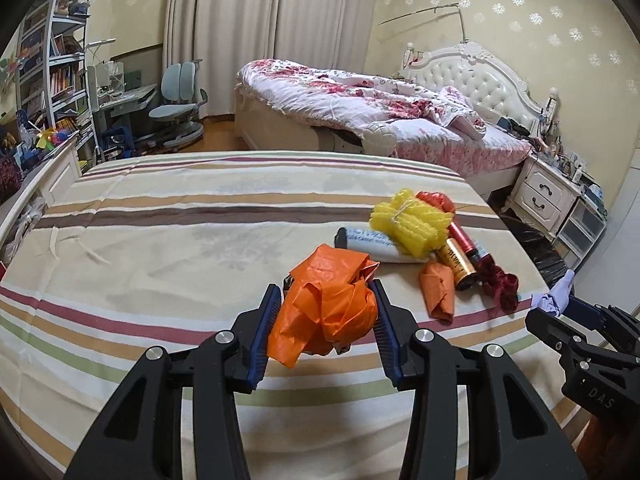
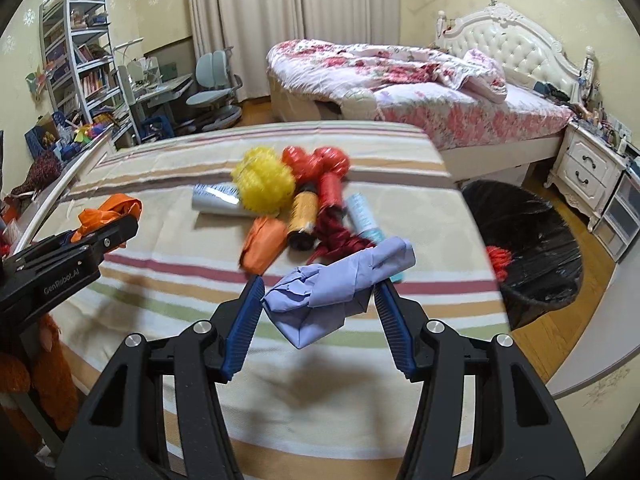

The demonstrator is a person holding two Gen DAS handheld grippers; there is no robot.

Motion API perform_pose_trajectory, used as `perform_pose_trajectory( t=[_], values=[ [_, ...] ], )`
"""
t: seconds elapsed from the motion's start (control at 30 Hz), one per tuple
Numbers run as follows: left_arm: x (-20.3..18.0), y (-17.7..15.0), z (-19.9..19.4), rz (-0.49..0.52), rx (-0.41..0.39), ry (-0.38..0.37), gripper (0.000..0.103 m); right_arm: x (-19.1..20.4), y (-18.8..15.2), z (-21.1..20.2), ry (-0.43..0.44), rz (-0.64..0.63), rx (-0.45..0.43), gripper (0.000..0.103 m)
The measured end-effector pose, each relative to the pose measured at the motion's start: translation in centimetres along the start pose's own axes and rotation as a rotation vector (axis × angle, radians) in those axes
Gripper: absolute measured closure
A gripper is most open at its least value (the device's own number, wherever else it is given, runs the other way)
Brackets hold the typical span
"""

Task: Collect trash
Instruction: 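Carry orange bag and lavender cloth over the bin and release both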

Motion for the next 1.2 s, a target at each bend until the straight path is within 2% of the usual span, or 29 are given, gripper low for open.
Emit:
perform_pose_trajectory(
  t=[0.1,0.33,0.6,0.9,1.2],
  values=[
    [-2.0,1.0,0.3,0.021,-0.018,-0.030,0.058,-2.1,1.2,-0.8,-0.038,0.017,-0.039,0.047],
    [-8.4,3.5,2.2,0.090,-0.042,-0.105,0.058,-9.7,4.2,-1.4,-0.154,0.100,-0.104,0.047],
    [-16.5,5.9,5.0,0.164,-0.069,-0.181,0.058,-17.1,5.6,1.0,-0.247,0.158,-0.098,0.047],
    [-23.4,6.1,9.3,0.257,-0.033,-0.201,0.058,-22.8,5.0,3.8,-0.286,0.212,-0.061,0.047],
    [-27.4,6.0,11.8,0.305,-0.007,-0.205,0.058,-25.8,5.5,4.9,-0.297,0.229,-0.056,0.047]
  ],
)
Point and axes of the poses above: each gripper's, at about its wrist camera, not at the fingertips, and z roughly the way its jaws point, x to its left, y to its top, the point moved 3 cm from there along z, roughly the way its jaws point, and after that the axes turned 3 degrees about y, right-handed, at the moved point
